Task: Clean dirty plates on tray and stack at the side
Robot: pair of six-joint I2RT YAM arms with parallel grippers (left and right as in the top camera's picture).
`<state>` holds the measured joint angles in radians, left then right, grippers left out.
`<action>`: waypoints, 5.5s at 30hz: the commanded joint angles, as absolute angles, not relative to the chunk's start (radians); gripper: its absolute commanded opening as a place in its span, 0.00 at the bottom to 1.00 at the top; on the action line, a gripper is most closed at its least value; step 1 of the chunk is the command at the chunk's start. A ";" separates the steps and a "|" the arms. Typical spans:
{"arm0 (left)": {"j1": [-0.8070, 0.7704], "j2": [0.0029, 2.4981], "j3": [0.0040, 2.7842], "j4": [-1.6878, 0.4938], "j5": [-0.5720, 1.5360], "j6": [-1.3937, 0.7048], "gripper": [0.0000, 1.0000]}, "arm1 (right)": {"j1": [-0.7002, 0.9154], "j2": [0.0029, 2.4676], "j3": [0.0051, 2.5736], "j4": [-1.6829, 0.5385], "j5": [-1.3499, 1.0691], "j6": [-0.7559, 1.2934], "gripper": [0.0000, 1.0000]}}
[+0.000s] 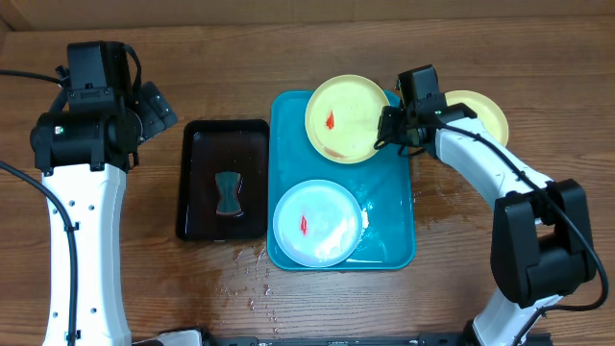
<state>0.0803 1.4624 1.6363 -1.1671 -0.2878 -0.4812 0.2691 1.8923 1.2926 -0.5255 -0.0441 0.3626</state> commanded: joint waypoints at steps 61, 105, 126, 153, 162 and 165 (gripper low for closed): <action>0.080 1.466 1.644 -1.168 -0.287 -0.502 1.00 | 0.235 2.090 1.531 -0.734 -0.041 0.348 0.18; 0.079 1.466 1.644 -1.168 -0.287 -0.502 1.00 | 0.247 2.090 1.476 -0.632 -0.140 0.240 0.29; 0.078 1.466 1.644 -1.151 -0.173 -0.505 1.00 | 0.247 2.090 1.476 -0.639 -0.164 0.262 0.43; -0.040 1.731 1.303 -1.173 0.180 -0.238 0.48 | 0.247 2.090 1.476 -0.635 -0.219 0.263 0.90; -0.039 1.757 1.319 -1.124 0.149 -0.239 0.50 | 0.248 2.090 1.475 -0.633 -0.210 0.323 0.35; -0.040 1.757 1.328 -1.129 0.107 -0.239 0.48 | 0.247 2.090 1.468 -0.629 -0.193 0.332 0.29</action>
<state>-0.0395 1.7618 1.3094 -1.1286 0.1524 -0.2577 0.2428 2.0861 1.4788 -0.6380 -0.2085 0.3054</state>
